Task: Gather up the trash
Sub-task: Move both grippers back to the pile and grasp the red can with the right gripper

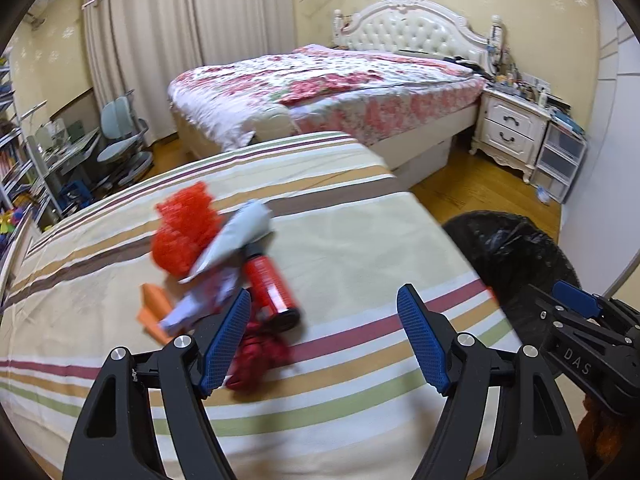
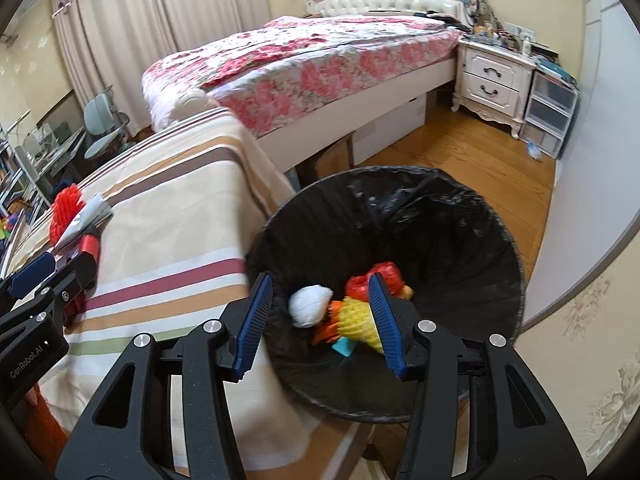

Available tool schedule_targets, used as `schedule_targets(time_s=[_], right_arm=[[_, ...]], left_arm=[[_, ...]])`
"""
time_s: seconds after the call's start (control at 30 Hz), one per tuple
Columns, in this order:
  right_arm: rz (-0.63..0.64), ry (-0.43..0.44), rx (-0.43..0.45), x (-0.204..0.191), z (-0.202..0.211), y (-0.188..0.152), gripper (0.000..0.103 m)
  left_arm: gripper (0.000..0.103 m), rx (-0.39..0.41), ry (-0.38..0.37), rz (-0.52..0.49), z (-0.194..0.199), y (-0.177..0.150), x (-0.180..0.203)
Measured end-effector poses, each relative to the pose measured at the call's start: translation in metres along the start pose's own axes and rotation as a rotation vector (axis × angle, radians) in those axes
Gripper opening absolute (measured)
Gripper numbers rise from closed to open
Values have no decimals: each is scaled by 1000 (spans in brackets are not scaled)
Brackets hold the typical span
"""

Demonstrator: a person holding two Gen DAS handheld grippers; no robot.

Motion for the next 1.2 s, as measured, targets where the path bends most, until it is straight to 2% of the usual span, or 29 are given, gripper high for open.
schedule_targets(time_s=[0.37, 0.6, 0.87, 1.2], right_arm=[[106, 63, 0, -68, 5, -1, 49], [180, 109, -5, -112, 7, -4, 49], [252, 157, 21, -162, 13, 6, 49], [326, 175, 15, -201, 6, 11, 49]], left_arm=[[73, -14, 102, 133, 16, -26, -89], [73, -44, 149, 211, 20, -49, -132], [73, -37, 174, 265, 28, -53, -161], [73, -44, 167, 313, 32, -62, -178]])
Point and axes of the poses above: each gripper's, at about its wrist camera, not at the fingertips, and z roughly against the way its jaws point, x to its right, y to its top, the point moved 8 cm from there along -z, roughly the way its jaws point, and after that the axes turned 6 degrees about -y, right-handed, at the moved point
